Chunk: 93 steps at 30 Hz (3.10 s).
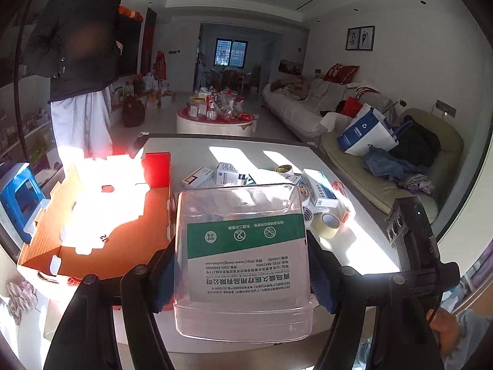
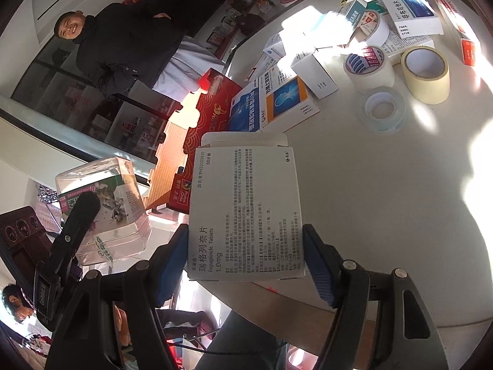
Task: Organize objects
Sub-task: 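Lift the clear container toward the orange box while the right gripper holds the white box, then lower the clear container into the orange box while the right gripper holds the white box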
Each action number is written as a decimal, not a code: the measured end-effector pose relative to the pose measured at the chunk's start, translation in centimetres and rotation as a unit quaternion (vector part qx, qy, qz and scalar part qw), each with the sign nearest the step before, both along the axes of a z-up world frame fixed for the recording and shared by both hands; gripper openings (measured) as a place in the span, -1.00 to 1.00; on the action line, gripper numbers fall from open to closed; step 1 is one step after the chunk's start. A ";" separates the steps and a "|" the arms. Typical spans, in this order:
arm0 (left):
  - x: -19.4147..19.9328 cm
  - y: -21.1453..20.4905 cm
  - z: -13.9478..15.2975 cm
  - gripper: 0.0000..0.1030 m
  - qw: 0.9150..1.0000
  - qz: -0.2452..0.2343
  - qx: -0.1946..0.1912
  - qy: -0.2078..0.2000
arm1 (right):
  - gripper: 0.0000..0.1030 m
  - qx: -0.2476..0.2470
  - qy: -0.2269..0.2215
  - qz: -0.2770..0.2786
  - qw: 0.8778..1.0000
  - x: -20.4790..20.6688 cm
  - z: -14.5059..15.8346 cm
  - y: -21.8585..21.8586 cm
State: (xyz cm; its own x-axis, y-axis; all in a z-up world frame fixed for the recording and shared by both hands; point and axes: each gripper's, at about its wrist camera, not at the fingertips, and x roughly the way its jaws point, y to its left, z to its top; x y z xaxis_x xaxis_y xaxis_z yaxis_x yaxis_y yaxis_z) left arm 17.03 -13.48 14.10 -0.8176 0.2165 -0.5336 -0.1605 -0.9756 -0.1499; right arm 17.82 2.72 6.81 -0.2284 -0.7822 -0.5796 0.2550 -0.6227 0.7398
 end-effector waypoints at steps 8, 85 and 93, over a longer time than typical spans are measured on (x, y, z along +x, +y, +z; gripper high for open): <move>0.3 -0.5 0.9 0.47 1.000 0.014 0.004 0.021 | 0.38 0.016 -0.008 0.003 1.000 -0.8 -0.2 -0.4; -7.3 -13.7 -1.8 0.48 0.991 0.092 0.088 -0.036 | 0.39 -0.243 -0.125 0.020 0.962 -0.6 -1.1 0.0; -11.1 -12.0 -1.0 0.48 0.997 0.067 0.031 -0.011 | 0.39 -0.239 -0.128 0.022 0.962 -0.1 -1.3 -0.7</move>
